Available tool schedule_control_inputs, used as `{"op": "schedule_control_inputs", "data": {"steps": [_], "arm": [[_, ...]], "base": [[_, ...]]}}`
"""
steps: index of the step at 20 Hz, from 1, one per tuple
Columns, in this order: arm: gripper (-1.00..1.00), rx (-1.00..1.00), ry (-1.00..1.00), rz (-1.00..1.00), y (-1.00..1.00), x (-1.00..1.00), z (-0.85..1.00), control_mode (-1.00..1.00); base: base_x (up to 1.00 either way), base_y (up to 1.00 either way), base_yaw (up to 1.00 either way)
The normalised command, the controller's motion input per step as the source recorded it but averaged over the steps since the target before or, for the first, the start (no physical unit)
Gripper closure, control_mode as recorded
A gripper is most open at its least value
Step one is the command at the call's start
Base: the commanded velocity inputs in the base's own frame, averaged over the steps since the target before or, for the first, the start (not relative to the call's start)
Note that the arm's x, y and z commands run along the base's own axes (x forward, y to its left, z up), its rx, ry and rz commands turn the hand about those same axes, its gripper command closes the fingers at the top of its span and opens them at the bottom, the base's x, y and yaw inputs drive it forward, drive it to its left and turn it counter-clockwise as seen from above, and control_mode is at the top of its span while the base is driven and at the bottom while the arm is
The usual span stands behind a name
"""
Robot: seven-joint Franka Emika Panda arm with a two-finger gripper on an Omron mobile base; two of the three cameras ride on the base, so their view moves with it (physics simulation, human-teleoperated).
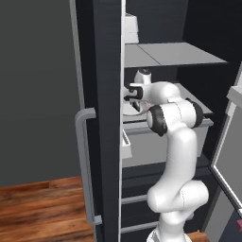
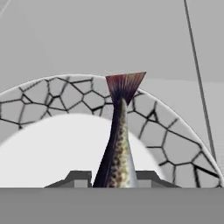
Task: Retrieve the fish from the fridge and place it on the cutting board.
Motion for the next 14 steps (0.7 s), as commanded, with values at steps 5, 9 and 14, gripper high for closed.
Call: {"op": "schedule_control_inputs", "data": {"steps": [5, 9, 14], "arm": [[1.0, 0.02, -0.13, -0.12, 0.0, 0.0, 0.0, -1.0], [1.0, 0.0, -0.03, -0.08, 0.0, 0.0, 0.04, -1.0], [1.0, 0.0, 0.01, -0.05, 0.0, -0.16, 0.24, -1.0]], "base": [[0.0, 0.0, 0.0], [0.0, 0.0, 0.0], [0.0, 0.0, 0.0]]}}
